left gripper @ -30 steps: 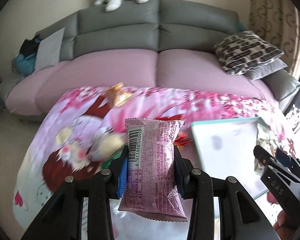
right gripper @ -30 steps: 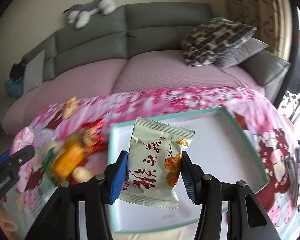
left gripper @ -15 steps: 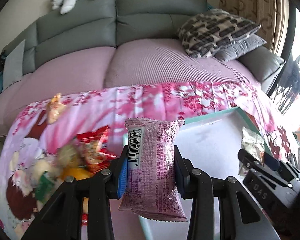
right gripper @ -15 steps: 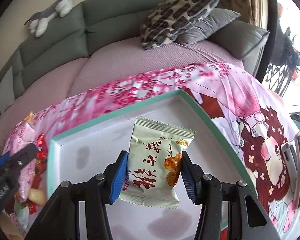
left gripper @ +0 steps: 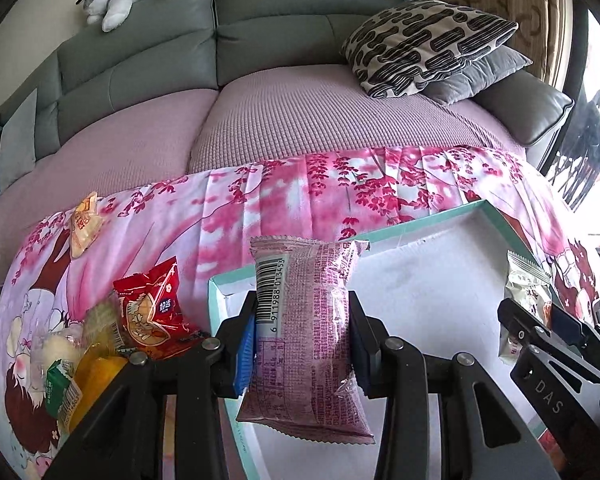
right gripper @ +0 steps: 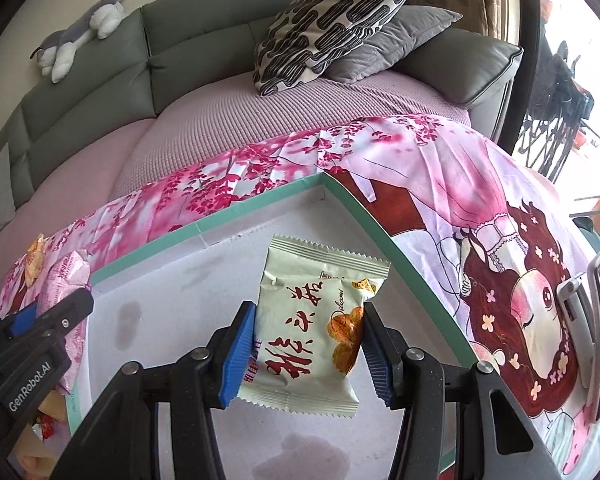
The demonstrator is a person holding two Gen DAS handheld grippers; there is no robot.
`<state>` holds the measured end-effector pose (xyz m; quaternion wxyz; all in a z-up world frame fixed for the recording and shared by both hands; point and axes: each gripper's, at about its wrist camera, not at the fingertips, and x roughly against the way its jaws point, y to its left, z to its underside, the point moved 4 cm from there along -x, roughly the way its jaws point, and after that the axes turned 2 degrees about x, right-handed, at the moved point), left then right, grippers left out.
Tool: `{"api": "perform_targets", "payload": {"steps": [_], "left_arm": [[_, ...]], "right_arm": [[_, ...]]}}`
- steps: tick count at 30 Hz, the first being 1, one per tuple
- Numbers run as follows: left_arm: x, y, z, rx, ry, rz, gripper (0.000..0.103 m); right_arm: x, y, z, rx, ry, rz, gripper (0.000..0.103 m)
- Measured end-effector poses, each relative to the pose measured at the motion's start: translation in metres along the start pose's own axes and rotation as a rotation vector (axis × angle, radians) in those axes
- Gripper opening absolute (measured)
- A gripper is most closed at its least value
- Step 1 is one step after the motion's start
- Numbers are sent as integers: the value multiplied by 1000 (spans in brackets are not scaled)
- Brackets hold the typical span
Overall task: Organize snacks
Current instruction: 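Release the pink wafer bar and the cream biscuit packet into the tray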
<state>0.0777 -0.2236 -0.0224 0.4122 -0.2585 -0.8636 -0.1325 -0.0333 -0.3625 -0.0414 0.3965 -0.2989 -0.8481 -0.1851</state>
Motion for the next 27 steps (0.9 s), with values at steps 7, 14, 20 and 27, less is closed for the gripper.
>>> {"api": "perform_targets", "payload": {"steps": [7,14,20,27], "left_arm": [[13,10,-5,21,-33,-25,86],[19,16,-7,40,-27,-35,86],[22,29,-7,89,-31,-82,101],[15,49,-3,139,0,-169,101]], "right_arm": [[3,0,-1,7,-8,17,56],[6,1,-1,20,-11,18,56],[10,1,-3,42,-32,36,88],[10,5,-2,72,-41,30,103]]}}
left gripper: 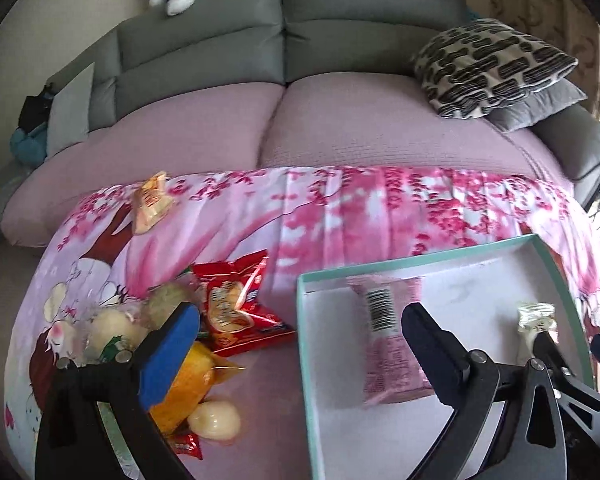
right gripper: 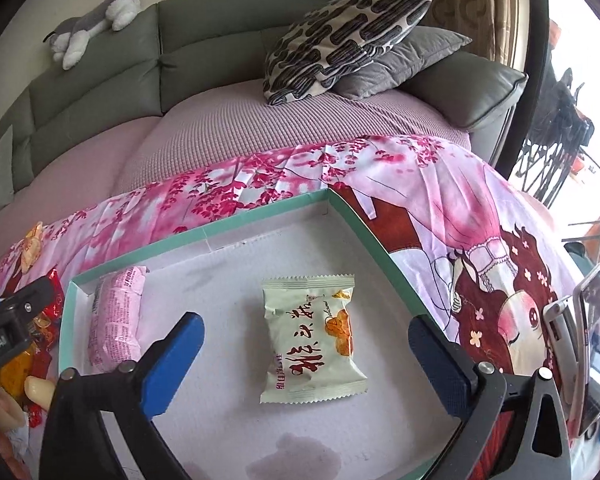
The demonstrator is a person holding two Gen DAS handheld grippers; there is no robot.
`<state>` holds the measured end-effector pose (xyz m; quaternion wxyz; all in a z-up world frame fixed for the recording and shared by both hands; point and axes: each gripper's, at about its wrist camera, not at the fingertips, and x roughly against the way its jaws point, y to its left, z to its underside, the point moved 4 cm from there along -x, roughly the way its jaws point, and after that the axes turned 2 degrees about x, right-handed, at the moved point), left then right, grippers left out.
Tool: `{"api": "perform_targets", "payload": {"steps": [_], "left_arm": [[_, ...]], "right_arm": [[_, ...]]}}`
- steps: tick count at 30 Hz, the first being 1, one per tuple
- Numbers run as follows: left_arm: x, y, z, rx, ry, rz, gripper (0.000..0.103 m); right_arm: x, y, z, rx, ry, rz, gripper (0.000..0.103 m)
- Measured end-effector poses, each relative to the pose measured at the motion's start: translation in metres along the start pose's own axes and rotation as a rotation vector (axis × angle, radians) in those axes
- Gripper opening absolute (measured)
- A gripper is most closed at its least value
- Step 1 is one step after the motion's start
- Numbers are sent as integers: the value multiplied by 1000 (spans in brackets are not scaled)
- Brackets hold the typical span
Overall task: Organize snacks
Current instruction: 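Release the pink wafer bar and the cream biscuit packet into the tray, then move both open tools back toward the snack pile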
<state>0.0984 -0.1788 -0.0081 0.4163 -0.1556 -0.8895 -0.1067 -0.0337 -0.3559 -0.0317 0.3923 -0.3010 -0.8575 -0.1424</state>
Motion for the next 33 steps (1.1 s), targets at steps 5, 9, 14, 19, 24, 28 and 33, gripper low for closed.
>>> {"api": "perform_targets", "payload": {"steps": [5,9,14,19,24,28,33], "left_arm": [[-3,7,0,22,-3,-28,101],[-5,11,2,41,5,-31,101],[-3,14,1,58,-6,-28,101],[1,20,2,60,-11,-38,101],[10,29,4,68,-20,-41,101],[19,45,8,93,-25,-52,101],[32,74,20,129,-22,-85,101]], "right_arm": [[2,-1,-1,-2,-19,1,103],[4,-2,-2,-9,-33,0,103],[6,-1,-3,-7,-44,-4,103],[11,0,-2,6,-38,-6,103],[22,4,-4,33,-53,1,103],[30,9,1,38,-46,-4,103],[43,21,15,57,-28,-12,103]]}}
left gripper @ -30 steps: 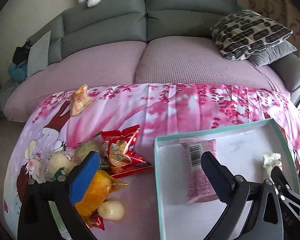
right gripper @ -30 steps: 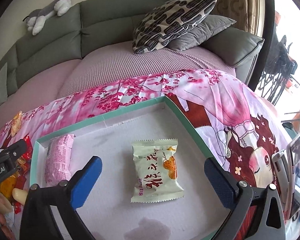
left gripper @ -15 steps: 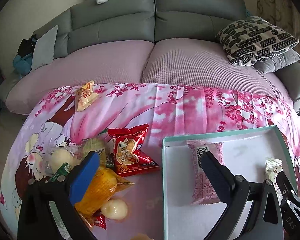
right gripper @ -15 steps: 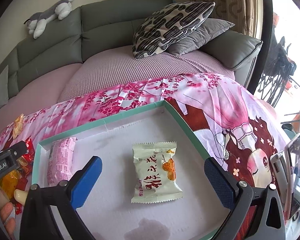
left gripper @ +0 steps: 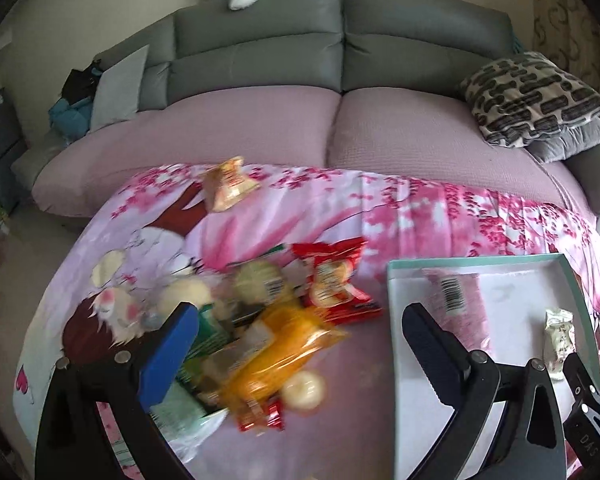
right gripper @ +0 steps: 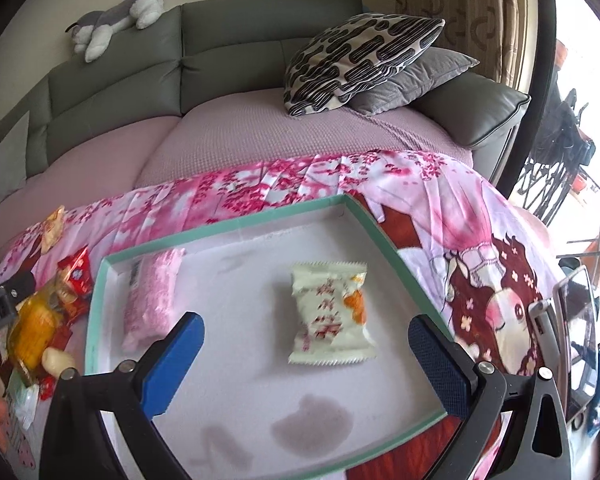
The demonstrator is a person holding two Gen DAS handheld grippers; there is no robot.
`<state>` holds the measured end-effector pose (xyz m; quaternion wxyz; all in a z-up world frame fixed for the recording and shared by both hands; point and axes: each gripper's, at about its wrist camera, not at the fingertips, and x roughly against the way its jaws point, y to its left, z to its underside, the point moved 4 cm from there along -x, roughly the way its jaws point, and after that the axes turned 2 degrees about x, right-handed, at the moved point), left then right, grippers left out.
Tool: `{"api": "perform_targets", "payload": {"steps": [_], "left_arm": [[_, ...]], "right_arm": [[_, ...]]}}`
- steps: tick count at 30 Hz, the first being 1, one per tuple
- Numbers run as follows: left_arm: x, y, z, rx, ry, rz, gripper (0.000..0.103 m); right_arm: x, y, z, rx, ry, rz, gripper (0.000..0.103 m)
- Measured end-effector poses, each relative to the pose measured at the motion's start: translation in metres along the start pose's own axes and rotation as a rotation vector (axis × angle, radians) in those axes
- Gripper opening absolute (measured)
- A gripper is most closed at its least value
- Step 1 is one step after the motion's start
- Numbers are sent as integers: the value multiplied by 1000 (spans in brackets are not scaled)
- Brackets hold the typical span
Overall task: Organize snacks
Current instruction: 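Move both open tools back toward the snack pile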
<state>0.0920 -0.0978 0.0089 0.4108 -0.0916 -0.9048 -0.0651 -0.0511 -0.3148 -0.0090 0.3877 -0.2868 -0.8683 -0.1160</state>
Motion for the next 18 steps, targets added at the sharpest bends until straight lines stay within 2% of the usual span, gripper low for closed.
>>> {"api": "perform_targets", "payload": {"steps": [8,13,18], "left_arm": [[22,55,7,72,-24,-30,101],[24,95,19,73,-21,-131,101],[25,139,26,150,1,-159,101]], "right_arm": [[22,39,18,61,-2,-68,103],[33,61,19,95,-24,-101,103],[35,81,20,102,-18,-128,103]]}}
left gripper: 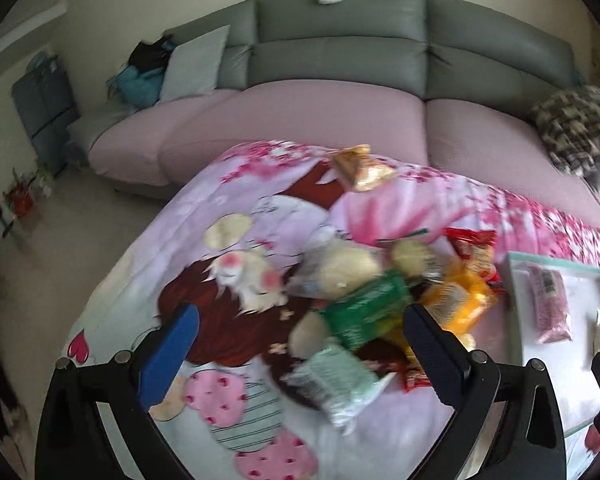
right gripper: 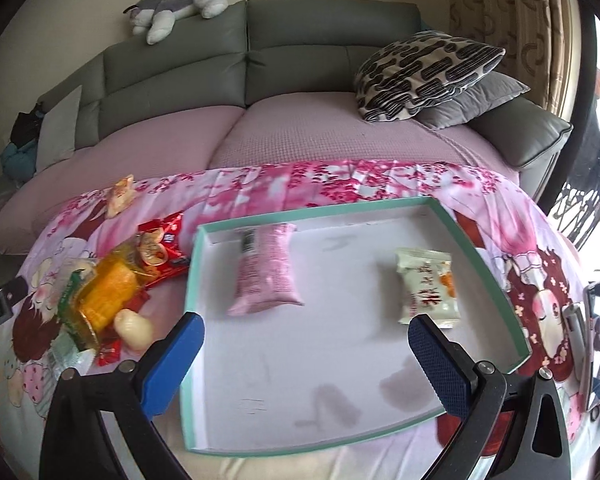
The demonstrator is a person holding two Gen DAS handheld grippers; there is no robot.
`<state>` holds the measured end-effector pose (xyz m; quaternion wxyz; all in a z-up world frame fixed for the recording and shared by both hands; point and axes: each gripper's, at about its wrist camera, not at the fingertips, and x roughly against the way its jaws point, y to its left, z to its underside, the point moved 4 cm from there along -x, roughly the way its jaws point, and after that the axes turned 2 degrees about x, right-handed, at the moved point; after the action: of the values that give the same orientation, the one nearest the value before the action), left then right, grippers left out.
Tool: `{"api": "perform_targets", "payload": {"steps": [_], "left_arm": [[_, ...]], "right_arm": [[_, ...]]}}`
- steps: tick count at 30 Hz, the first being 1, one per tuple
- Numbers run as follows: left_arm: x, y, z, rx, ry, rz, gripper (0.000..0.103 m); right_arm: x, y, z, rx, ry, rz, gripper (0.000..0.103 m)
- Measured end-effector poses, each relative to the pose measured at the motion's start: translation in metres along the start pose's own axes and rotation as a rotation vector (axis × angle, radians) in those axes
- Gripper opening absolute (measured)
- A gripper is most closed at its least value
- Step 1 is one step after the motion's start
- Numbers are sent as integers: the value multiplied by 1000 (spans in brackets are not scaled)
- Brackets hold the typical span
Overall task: Organize snacks
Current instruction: 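Move both open tools back toward the snack pile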
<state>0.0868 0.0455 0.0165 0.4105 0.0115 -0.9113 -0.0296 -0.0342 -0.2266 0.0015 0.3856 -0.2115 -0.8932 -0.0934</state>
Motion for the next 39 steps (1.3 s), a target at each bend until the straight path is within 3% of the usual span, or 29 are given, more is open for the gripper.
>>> {"api": "perform_targets", "payload": {"steps": [7,14,19,25,29,39], "left_arm": [[-8,38,3,72,25,-25,101],[-22,35,14,50,87,10,101],[-44,17,32,3,182,67,101],[-75,1,49,27,292,121,101],[-87,-5,52,51,318,155,101],[-109,-12,53,35,356,141,101]], "right_arm": [[-6,39,2,26,20,-80,103],[-11,81,12,118,48,-141,103],[-20,92,23,162,92,-130,103],[-25,90,27,159,108,-113,103],[-29,89,25,160,114,-104,103],[-33,95,28,189,121,-85,103]]}}
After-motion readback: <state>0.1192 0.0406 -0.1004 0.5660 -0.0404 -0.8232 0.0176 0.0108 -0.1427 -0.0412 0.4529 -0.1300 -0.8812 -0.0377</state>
